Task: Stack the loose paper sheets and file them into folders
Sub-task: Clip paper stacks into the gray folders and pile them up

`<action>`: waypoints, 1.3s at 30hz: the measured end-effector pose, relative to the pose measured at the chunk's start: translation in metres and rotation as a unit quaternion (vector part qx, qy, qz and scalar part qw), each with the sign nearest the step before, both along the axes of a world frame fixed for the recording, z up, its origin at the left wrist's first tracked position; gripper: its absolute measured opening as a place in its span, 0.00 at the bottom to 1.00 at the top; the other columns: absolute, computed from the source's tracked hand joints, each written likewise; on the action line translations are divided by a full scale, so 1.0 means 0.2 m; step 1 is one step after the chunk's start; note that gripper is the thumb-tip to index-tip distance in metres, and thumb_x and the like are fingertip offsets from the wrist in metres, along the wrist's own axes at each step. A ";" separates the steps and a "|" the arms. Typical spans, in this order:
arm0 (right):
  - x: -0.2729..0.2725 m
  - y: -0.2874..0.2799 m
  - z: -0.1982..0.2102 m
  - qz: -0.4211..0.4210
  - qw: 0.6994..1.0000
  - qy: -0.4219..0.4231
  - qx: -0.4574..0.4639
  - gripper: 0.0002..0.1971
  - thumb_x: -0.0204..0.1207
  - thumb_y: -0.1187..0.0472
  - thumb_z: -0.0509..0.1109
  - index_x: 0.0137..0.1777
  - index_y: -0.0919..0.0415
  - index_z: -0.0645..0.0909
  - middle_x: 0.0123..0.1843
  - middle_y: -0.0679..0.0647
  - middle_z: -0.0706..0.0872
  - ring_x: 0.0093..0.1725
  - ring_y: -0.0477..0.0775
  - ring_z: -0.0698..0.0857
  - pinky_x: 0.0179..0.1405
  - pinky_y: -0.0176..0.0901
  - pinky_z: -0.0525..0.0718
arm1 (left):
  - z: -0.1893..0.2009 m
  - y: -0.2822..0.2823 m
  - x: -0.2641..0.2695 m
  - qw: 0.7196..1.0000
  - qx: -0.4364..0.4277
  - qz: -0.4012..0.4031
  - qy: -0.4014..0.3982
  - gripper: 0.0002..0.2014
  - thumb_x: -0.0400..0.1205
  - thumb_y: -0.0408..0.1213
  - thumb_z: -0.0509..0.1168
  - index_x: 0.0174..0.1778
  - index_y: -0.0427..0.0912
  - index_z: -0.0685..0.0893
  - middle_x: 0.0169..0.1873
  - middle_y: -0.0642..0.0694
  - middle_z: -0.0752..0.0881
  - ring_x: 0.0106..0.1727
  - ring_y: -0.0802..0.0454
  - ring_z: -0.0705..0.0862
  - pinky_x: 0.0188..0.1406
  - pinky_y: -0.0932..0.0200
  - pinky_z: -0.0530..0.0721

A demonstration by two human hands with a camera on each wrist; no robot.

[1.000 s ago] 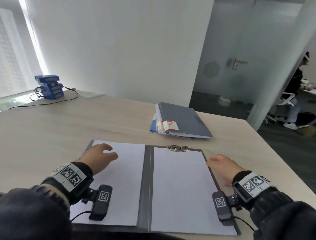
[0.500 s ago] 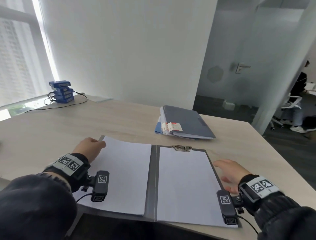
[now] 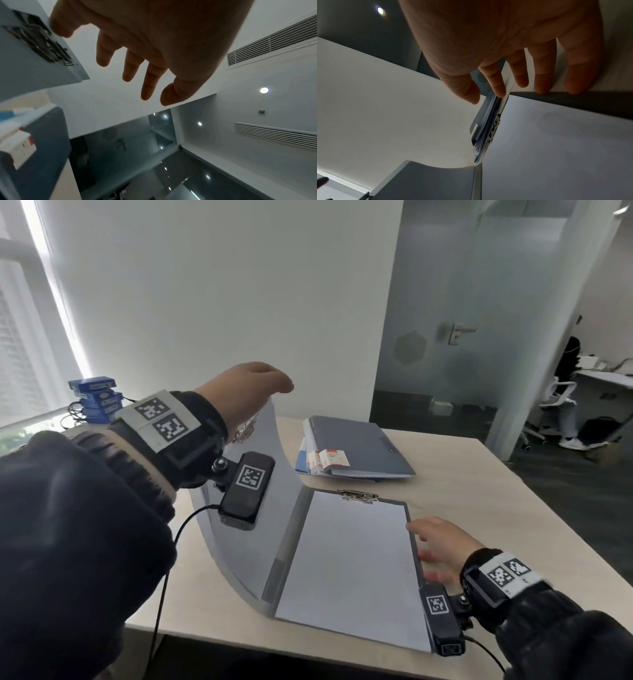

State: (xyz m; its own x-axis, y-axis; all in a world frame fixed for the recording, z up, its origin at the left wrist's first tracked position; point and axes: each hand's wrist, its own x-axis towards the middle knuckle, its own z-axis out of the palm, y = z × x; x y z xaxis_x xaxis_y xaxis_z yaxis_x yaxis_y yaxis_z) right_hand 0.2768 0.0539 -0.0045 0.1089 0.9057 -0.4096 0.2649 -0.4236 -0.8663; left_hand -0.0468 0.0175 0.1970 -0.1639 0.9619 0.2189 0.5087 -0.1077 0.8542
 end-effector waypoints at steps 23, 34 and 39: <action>0.00 -0.12 0.22 0.052 0.993 0.090 0.058 0.31 0.80 0.27 0.55 0.59 0.49 0.89 0.56 0.48 0.93 0.60 0.54 0.88 0.59 0.57 0.79 | -0.30 -0.15 0.44 0.973 -0.116 -0.174 -0.094 0.17 0.79 0.53 0.71 0.64 0.63 0.85 0.66 0.59 0.83 0.71 0.55 0.76 0.65 0.44 0.80; 0.11 -0.18 0.15 0.065 0.998 -0.015 0.009 0.17 0.82 0.49 0.68 0.59 0.63 0.85 0.55 0.64 0.89 0.44 0.62 0.91 0.34 0.47 0.88 | -0.84 0.05 0.33 0.961 -0.275 -0.033 -0.002 0.32 0.84 0.47 0.69 0.83 0.43 0.71 0.76 0.40 0.77 0.73 0.42 0.77 0.70 0.51 0.73; 0.11 -0.17 0.08 0.117 0.987 -0.106 -0.029 0.17 0.82 0.52 0.69 0.53 0.69 0.84 0.42 0.63 0.86 0.34 0.59 0.87 0.26 0.42 0.85 | -0.93 0.04 0.33 0.958 -0.282 -0.019 -0.058 0.29 0.84 0.44 0.69 0.82 0.44 0.71 0.71 0.40 0.79 0.63 0.45 0.77 0.64 0.49 0.77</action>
